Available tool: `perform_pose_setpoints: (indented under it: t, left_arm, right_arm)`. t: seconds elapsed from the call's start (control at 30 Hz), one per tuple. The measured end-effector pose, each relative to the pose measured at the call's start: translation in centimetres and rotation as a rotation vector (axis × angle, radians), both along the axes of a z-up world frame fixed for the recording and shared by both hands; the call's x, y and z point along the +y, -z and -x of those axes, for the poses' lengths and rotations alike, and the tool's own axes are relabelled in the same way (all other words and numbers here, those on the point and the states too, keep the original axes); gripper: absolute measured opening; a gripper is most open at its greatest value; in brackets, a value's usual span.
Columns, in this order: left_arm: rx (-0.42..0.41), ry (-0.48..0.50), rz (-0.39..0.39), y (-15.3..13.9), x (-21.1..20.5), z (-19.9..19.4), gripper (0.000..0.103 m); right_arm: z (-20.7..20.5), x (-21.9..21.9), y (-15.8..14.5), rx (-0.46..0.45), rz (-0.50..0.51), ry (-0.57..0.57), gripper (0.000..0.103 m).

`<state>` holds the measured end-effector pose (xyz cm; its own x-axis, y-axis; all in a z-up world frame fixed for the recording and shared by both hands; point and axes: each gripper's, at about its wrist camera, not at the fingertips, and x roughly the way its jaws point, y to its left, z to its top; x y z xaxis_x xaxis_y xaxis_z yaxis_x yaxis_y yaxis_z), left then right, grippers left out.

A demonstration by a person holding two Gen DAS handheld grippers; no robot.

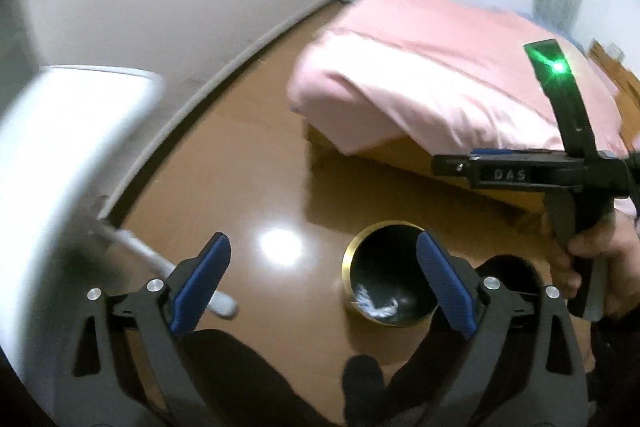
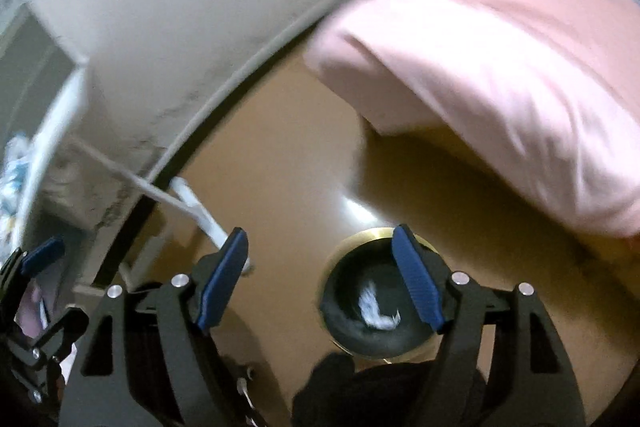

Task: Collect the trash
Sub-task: 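Carry both items to the black bin and open both tools to drop them, then grasp the puffed snack with the left tool while the right tool grasps the grey cloth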

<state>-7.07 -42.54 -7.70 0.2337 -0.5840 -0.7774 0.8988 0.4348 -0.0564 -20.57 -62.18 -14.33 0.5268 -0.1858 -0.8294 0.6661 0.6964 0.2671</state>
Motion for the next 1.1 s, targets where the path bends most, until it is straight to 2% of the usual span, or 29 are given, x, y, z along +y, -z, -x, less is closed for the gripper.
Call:
perform_pose_setpoints:
  t: [0.1, 0.23, 0.4, 0.47, 0.57, 0.73, 0.83, 0.97, 1.0, 1.03, 1.1]
  left_arm:
    - [-0.073, -0.137, 0.045, -4.0, 6.7, -3.5, 0.092]
    - [-0.129, -0.365, 0.062, -7.2, 16.0, -8.6, 0.092]
    - [-0.215, -0.651, 0.009, -9.0, 28.3, -15.0, 0.092]
    - [-0.220, -0.752, -0.018, -9.0, 33.0, -17.5, 0.092]
    - [-0.203, -0.855, -0.033, -8.8, 38.2, -20.8, 0.092]
    - [-0.129, -0.878, -0.036, -6.9, 41.8, -24.0, 0.092]
    - [-0.115, -0.831, -0.061, -5.5, 41.2, -25.1, 0.092]
    - [-0.137, -0.854, -0.089, -4.2, 41.1, -26.3, 0.089]
    - [-0.126, -0.851, -0.066, -4.3, 41.3, -26.4, 0.077]
    - [-0.112, -0.849, -0.046, -4.4, 41.6, -26.4, 0.059]
    - [-0.085, -0.853, -0.008, -4.8, 42.4, -26.3, 0.043]
  right_arm:
    - [-3.8, 3.8, -4.8, -0.079, 0.062, -0.127, 0.075]
    - [-9.5, 10.8, -8.9, -0.148, 0.112, -0.328, 0.075]
    - [-16.4, 20.8, -10.5, -0.171, 0.122, -0.589, 0.075]
    - [-18.6, 24.7, -10.9, -0.182, 0.112, -0.687, 0.075]
    - [-21.0, 30.2, -11.5, -0.197, 0.106, -0.811, 0.075]
    - [-24.4, 37.4, -11.9, -0.201, 0.097, -0.948, 0.075]
    - [-26.3, 40.6, -11.4, -0.185, 0.092, -0.992, 0.075]
    - [-27.8, 43.0, -10.8, -0.169, 0.105, -1.017, 0.075]
    - [-28.0, 43.4, -10.6, -0.166, 0.108, -1.019, 0.075]
    - [-28.3, 43.6, -10.6, -0.165, 0.109, -1.022, 0.075]
    - [-28.6, 43.5, -10.4, -0.165, 0.114, -1.023, 0.075]
